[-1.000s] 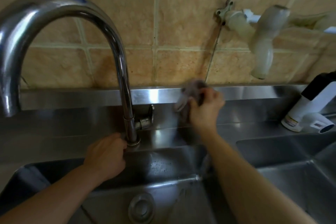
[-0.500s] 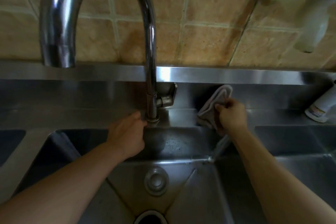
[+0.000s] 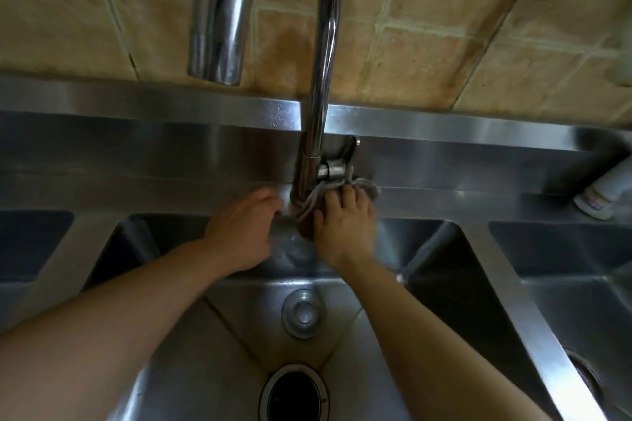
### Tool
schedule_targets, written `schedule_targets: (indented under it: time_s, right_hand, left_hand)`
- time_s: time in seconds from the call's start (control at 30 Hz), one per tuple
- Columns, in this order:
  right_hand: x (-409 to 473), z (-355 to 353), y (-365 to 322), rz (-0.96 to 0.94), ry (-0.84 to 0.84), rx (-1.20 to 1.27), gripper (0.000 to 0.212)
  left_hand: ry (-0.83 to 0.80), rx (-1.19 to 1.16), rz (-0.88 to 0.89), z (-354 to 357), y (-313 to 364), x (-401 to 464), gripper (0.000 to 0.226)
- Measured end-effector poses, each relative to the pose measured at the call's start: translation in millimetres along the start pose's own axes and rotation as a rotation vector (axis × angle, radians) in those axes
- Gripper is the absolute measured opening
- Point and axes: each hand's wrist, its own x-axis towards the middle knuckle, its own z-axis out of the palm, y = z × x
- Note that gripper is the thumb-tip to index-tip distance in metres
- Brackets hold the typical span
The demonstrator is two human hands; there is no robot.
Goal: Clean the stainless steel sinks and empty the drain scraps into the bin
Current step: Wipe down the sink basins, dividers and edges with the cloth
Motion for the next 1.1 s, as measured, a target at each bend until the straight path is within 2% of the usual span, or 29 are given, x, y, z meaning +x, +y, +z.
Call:
schedule_targets:
  time_s: [0.13, 0.2, 0.3, 0.37, 0.43, 0.53, 0.6, 0.67, 0.73, 0.87, 0.97, 1.1]
  right_hand:
    - [-2.1, -19.4, 39.1, -0.116, -0.066, -0.152, 0.06]
    - [-1.0, -30.1, 79.6, 0.034, -0.056, -0.19, 0.053]
    - [-0.7, -48.9, 144.4, 0.329, -0.041, -0.195, 0.054]
    - [2.3, -58.4, 169.2, 0.448, -0.032, -0.162, 0.057]
    - [5.0, -60.5, 168.1, 0.487, -0.025, -0.146, 0.056]
    - [5.7, -43.5, 141.9, 0.357, -0.003, -0.177, 0.054]
    - [3.1, -32.1, 113.9, 0.188, -0.01, -0.204, 0.066]
    - [2.9, -18.7, 74.9, 0.049, -0.002, -0.118, 0.073]
    - [1.5, -9.4, 35.1, -0.047, -0.01, -0.048, 0.068]
    - [2.4, -2.4, 6.4, -0.067, -0.044, 0.05, 0.054]
    - [-6.3, -2.9, 7.8, -0.086, 0.038, 0.135, 0.036]
    - [-26.7, -9.4, -19.1, -0.081, 0.066, 0.213, 0.023]
  left_hand:
    - [0.01, 0.111, -0.028, 2.1, -6.8, -1.9, 0.051]
    - [0.013, 0.087, -0.057, 4.1, -5.1, -0.2, 0.049]
    - [0.025, 0.071, -0.099, 5.6, -2.1, 5.3, 0.047]
    - [0.022, 0.083, -0.112, 5.5, -0.5, 7.4, 0.047]
    - [0.024, 0.085, -0.12, 5.4, 1.0, 7.6, 0.047]
    - [0.01, 0.053, -0.127, 6.1, 5.0, 5.9, 0.047]
    - [0.007, 0.037, -0.135, 5.4, 8.0, 5.7, 0.047]
    - [0.001, 0.038, -0.126, 2.8, 7.7, 5.7, 0.049]
    - [-0.033, 0.004, -0.105, -0.3, 6.1, 5.7, 0.052]
    - [-0.041, -0.025, -0.088, -11.4, -9.9, -11.6, 0.055]
    - [-0.027, 0.004, -0.152, -25.3, -36.3, -32.7, 0.061]
    - [-0.048, 0.01, -0.261, -41.8, -78.8, -52.2, 0.062]
